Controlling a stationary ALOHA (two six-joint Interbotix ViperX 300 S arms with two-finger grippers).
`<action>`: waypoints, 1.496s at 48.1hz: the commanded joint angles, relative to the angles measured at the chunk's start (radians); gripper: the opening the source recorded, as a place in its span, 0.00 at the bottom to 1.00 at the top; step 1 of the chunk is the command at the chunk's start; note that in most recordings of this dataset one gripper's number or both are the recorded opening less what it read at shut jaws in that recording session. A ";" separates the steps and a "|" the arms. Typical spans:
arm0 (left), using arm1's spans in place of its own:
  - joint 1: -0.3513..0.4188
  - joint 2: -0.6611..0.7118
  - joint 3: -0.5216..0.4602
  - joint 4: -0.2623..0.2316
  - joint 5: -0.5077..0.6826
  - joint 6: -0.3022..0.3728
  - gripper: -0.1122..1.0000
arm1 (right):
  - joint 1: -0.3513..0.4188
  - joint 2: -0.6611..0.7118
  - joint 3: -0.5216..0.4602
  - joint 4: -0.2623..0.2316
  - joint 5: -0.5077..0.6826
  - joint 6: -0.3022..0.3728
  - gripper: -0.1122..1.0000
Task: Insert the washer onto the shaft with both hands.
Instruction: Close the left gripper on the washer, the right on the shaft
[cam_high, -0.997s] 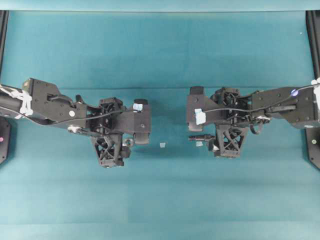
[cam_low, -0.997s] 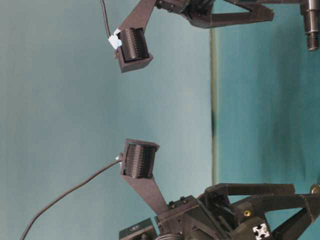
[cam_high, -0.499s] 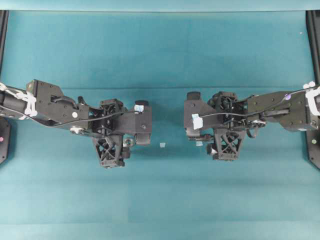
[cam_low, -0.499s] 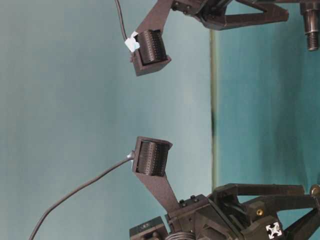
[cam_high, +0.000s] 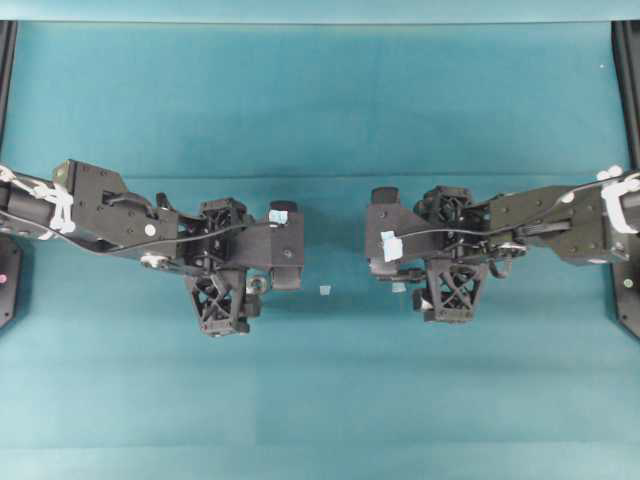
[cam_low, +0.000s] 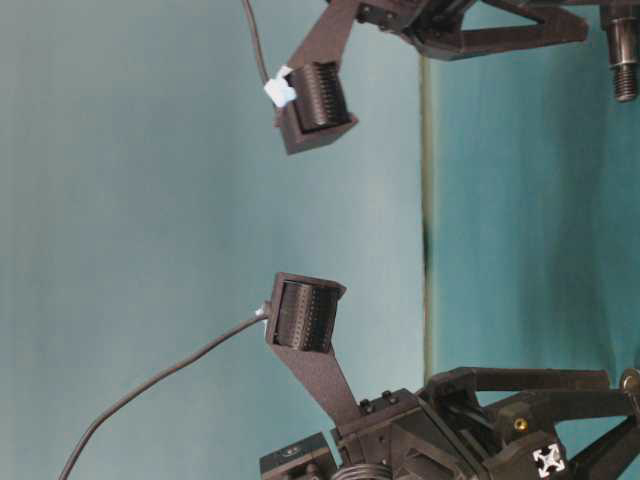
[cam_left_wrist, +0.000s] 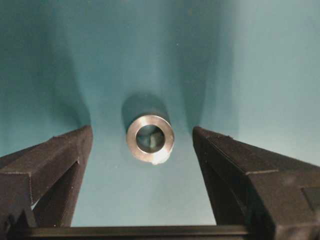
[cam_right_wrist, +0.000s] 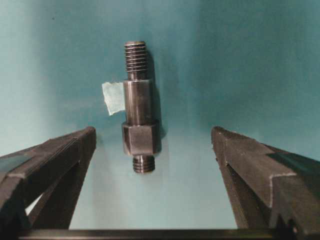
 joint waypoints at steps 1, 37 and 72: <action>-0.002 -0.006 -0.008 0.005 -0.006 -0.002 0.87 | 0.003 0.003 -0.008 -0.002 -0.018 -0.011 0.89; -0.006 -0.006 -0.008 0.005 -0.006 -0.002 0.86 | 0.003 0.009 0.000 -0.002 -0.014 -0.009 0.86; -0.021 -0.014 0.015 0.005 -0.048 0.002 0.43 | -0.015 0.026 -0.038 -0.002 0.044 -0.008 0.15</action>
